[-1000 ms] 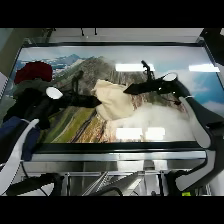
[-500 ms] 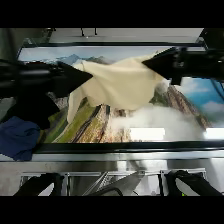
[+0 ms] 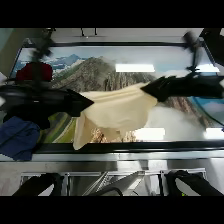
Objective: Fold the shirts.
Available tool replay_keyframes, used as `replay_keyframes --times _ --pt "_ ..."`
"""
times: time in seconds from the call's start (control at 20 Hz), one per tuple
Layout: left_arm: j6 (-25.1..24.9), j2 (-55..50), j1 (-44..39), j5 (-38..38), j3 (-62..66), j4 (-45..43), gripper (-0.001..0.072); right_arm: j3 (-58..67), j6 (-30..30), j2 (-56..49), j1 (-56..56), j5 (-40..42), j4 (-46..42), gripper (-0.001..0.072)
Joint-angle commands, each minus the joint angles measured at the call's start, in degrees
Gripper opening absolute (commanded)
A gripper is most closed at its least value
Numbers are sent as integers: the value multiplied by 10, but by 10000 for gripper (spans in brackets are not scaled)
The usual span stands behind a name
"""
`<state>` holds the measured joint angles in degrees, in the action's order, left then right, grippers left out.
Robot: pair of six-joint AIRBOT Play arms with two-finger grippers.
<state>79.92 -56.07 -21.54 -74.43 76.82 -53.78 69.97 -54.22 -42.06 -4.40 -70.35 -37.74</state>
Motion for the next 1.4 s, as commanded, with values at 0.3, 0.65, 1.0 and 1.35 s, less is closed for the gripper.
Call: replay_keyframes --times 0.3,0.65,1.0,1.35 --pt "-60 -314 115 -38 30 -12 677 -66 21 -214 52 144 4 447" --pt "-56 -253 206 -115 -81 -49 677 -130 -15 -127 186 -34 -24 447" --pt "-75 -160 187 56 -371 -60 677 -332 -13 -82 151 17 -21 653" --pt "-74 -161 96 173 -371 -61 667 -336 -13 -151 31 117 7 646"
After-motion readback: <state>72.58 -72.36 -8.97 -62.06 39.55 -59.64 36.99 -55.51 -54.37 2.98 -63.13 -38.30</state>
